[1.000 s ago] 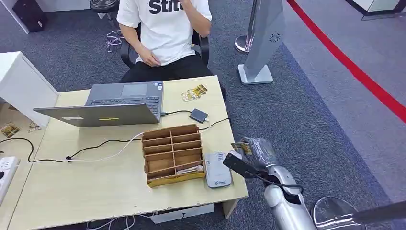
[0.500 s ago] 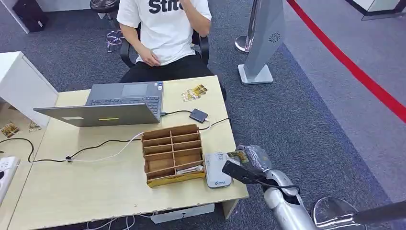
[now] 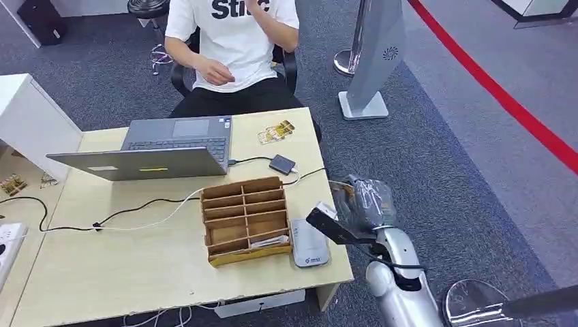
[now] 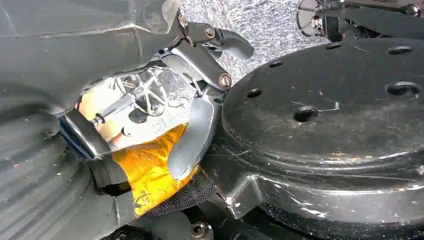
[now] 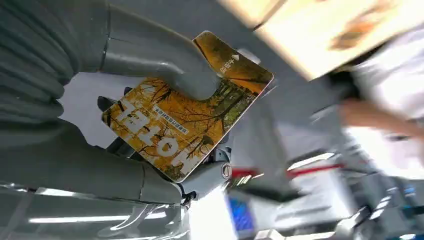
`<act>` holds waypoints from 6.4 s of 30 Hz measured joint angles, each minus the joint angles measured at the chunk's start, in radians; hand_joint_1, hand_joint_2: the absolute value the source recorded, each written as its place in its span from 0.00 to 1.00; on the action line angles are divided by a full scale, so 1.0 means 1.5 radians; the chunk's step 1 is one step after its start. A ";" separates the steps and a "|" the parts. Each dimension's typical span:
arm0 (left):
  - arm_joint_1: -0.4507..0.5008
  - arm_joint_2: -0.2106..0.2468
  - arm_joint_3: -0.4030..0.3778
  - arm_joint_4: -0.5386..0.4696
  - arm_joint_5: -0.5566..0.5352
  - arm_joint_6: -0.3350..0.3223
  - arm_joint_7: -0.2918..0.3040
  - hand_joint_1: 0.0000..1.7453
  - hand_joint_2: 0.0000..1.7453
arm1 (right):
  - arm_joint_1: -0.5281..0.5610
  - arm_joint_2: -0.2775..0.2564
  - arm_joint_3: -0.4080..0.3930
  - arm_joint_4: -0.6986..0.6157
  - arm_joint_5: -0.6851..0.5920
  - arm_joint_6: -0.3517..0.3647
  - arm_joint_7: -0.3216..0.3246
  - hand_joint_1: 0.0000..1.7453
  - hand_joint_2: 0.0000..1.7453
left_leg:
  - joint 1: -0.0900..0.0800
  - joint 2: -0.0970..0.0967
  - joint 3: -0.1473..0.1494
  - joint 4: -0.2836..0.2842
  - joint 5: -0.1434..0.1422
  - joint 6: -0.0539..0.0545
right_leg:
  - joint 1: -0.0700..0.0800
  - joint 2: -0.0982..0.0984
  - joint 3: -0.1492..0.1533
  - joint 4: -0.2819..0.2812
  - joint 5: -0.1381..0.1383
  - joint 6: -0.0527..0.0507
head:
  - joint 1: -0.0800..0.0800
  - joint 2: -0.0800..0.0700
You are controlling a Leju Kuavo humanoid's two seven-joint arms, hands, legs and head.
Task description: Pass the card to the sensor for recognition and then transmit it.
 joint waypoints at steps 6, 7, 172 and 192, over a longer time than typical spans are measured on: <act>-0.009 0.019 -0.017 0.001 -0.027 -0.048 0.001 0.00 1.00 | -0.136 0.088 0.155 -0.062 -0.329 0.211 -0.168 1.00 1.00 | 0.001 0.004 -0.001 -0.001 0.003 -0.001 | 0.001 0.003 -0.002 0.002 0.002 -0.001 | 0.000 0.000; -0.011 0.022 -0.020 0.001 -0.032 -0.053 0.003 0.00 1.00 | -0.171 0.096 0.178 -0.047 -0.333 0.211 -0.152 1.00 1.00 | 0.001 0.003 -0.001 -0.001 0.003 -0.001 | 0.001 0.002 -0.002 0.002 0.002 -0.001 | 0.000 0.000; -0.014 0.007 -0.100 0.001 0.043 -0.008 0.002 0.00 1.00 | 0.010 0.071 0.290 -0.059 0.119 -0.133 -0.038 1.00 1.00 | 0.002 0.001 -0.003 -0.001 0.003 -0.002 | 0.001 0.001 -0.004 0.000 0.003 -0.002 | 0.000 0.000; -0.037 0.040 -0.150 0.001 -0.037 -0.072 0.005 0.00 1.00 | -0.370 0.126 0.271 0.116 -0.048 0.092 -0.047 1.00 1.00 | 0.002 0.001 -0.004 -0.001 0.006 -0.002 | 0.002 0.001 -0.004 0.002 0.005 -0.002 | 0.000 0.000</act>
